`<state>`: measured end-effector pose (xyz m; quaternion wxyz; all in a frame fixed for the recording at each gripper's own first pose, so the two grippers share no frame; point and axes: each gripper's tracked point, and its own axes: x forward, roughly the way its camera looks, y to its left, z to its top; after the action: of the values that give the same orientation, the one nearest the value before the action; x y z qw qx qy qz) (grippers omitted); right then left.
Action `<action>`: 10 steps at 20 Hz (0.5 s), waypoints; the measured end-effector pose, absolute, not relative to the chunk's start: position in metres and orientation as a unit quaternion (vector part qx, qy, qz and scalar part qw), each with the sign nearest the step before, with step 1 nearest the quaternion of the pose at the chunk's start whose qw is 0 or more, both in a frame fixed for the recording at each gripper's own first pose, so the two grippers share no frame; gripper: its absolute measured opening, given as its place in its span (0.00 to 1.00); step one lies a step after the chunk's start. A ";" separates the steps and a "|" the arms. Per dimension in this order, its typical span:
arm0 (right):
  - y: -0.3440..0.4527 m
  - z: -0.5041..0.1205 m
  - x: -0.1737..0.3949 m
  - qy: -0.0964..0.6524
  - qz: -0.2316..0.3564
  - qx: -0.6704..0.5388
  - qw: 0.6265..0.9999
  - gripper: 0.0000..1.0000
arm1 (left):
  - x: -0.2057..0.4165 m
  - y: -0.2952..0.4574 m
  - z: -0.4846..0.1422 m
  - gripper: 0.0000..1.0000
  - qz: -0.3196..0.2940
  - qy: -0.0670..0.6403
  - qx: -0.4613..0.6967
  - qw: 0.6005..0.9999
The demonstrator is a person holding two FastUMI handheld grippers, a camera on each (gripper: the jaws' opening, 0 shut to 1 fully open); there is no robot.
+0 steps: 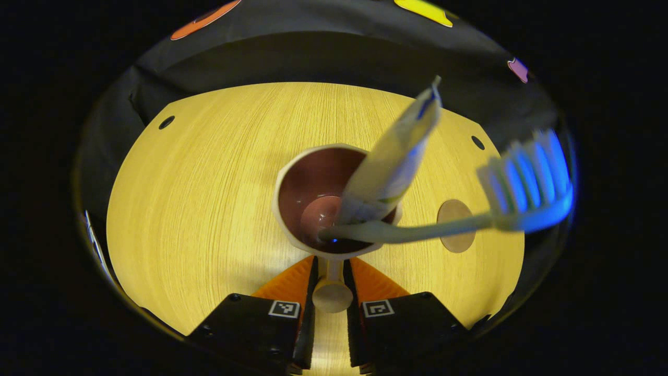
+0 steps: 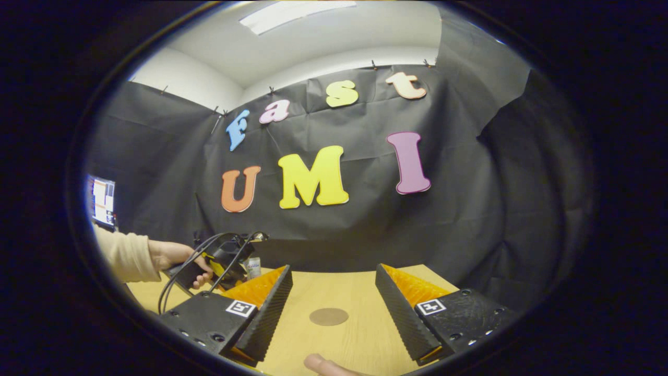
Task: Put the toothbrush and toothpaste on the desktop into the cup, then pick up the cup and place it on the coaster on the desktop.
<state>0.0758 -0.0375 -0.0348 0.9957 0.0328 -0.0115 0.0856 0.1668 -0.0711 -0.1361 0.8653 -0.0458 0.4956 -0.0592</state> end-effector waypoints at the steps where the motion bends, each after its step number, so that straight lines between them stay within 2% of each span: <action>1: -0.040 -0.033 0.075 -0.013 0.085 0.036 0.996 0.94 | 0.166 -0.071 -0.133 0.28 -0.054 0.496 -0.047 0.865; 6: -0.042 -0.026 0.073 -0.021 0.085 0.035 0.996 0.95 | 0.166 -0.084 -0.086 0.24 -0.060 0.468 -0.038 0.881; 7: -0.044 -0.025 0.072 -0.021 0.085 0.037 0.995 0.93 | 0.168 -0.089 -0.070 0.23 -0.062 0.456 -0.026 0.887; 10: -0.048 -0.020 0.071 -0.023 0.085 0.043 0.995 0.96 | 0.174 -0.127 -0.027 0.23 -0.089 0.433 -0.002 0.897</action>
<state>0.0712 -0.0477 -0.0196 0.9952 0.0432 -0.0226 0.0853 0.1738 -0.1265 -0.0269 0.8968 -0.0025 0.4334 -0.0890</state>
